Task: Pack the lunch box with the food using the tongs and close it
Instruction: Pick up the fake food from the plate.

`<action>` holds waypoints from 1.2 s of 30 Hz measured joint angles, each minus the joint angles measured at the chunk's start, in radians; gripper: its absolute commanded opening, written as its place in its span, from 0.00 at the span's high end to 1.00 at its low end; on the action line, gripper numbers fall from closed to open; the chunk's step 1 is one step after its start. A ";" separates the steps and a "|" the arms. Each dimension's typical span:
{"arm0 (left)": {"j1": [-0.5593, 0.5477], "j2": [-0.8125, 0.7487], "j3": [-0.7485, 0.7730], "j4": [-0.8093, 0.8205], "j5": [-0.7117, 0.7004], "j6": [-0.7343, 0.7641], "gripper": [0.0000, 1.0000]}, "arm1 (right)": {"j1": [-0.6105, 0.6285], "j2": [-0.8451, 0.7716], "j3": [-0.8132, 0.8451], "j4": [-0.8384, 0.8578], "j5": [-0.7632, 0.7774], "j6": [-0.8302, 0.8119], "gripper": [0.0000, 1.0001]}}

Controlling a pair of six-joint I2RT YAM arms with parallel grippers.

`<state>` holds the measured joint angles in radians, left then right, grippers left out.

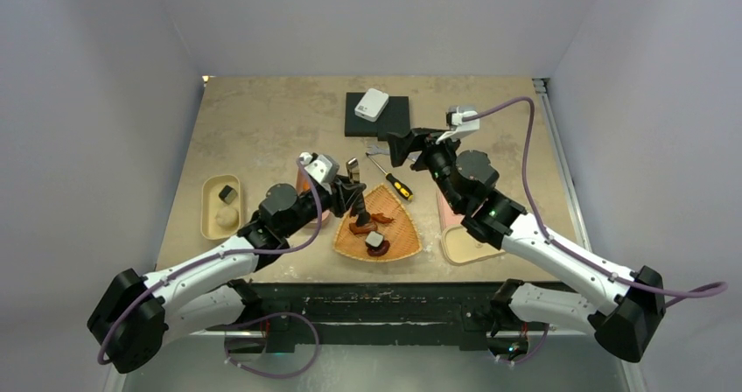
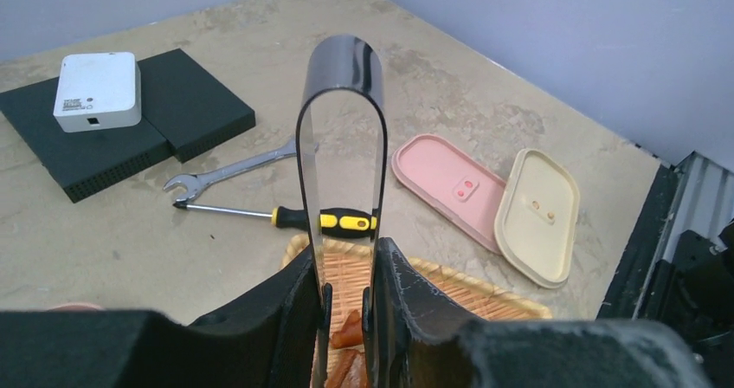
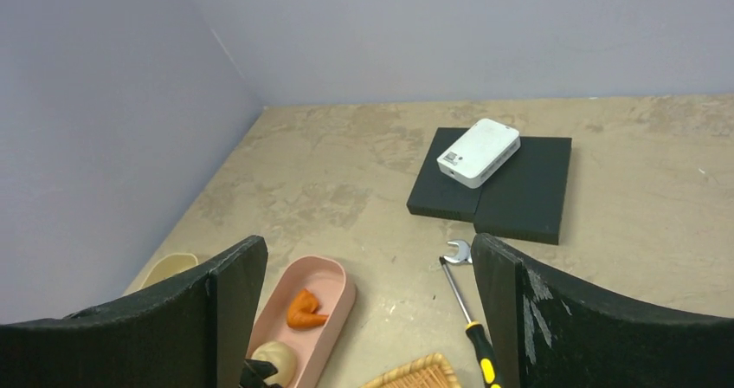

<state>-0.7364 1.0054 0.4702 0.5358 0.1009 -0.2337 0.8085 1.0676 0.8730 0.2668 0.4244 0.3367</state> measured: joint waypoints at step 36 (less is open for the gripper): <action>-0.003 0.095 0.386 -0.658 0.103 0.204 0.77 | -0.010 -0.050 -0.068 -0.027 -0.019 0.041 0.08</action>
<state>-0.7395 1.1007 0.8558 -0.1223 0.2035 -0.0296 0.7982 1.0176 0.8047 0.2398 0.4049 0.3775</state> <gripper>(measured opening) 0.228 0.905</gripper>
